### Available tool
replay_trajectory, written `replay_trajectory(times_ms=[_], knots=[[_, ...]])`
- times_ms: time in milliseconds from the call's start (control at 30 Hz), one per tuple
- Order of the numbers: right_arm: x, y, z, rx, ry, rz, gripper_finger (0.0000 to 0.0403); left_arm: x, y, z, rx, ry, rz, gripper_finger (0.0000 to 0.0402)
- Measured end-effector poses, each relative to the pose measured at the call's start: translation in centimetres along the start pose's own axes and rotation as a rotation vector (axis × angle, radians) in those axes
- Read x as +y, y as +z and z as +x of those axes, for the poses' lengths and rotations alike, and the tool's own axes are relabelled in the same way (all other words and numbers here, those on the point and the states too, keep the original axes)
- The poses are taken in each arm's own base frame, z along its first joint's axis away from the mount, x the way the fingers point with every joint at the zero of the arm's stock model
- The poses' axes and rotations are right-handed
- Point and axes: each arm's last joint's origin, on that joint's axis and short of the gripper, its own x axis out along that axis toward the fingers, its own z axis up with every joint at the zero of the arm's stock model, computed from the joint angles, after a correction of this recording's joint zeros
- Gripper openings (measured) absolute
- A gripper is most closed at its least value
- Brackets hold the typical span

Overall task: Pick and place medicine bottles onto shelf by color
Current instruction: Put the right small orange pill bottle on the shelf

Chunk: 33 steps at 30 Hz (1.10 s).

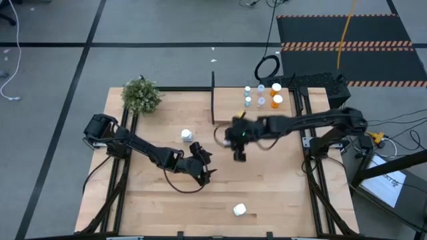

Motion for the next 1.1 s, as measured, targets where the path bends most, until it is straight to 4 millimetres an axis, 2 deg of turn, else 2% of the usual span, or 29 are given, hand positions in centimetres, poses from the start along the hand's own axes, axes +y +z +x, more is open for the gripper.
replay_trajectory(times_ms=[133, 333, 467, 600, 700, 767, 900, 1100], knots=[[-3.3, 0.8, -3.7, 0.004, -0.073, 0.035, 0.0123, 0.5, 0.3, 0.3, -0.012, 0.011, -0.012, 0.0326], [-9.5, 2.4, -8.1, -0.05, -0.218, 0.031, 0.0123, 1.5, 0.8, 0.7, -0.024, 0.036, -0.034, 0.0295], [-13.8, 2.2, -10.0, -0.114, -0.27, 0.031, 0.0123, 2.3, 1.0, 1.0, -0.023, 0.055, -0.046, 0.028], [-17.4, 1.1, -11.4, -0.155, -0.321, 0.052, 0.0123, 2.8, 1.2, 1.2, -0.022, 0.071, -0.046, 0.0274], [-19.6, 0.3, -11.4, -0.168, -0.328, 0.084, 0.0123, 3.3, 1.4, 1.4, -0.025, 0.082, -0.045, 0.0278], [-20.8, -0.1, -10.8, -0.171, -0.316, 0.101, 0.0123, 3.7, 1.5, 1.5, -0.031, 0.09, -0.049, 0.028], [-22.7, -0.9, -8.6, -0.144, -0.286, 0.125, 0.0123, 4.2, 1.8, 1.7, -0.044, 0.099, -0.064, 0.0276], [-24.5, -2.4, -4.8, -0.051, -0.248, 0.145, 0.0123, 4.3, 1.8, 1.7, -0.041, 0.102, -0.064, 0.0277]])
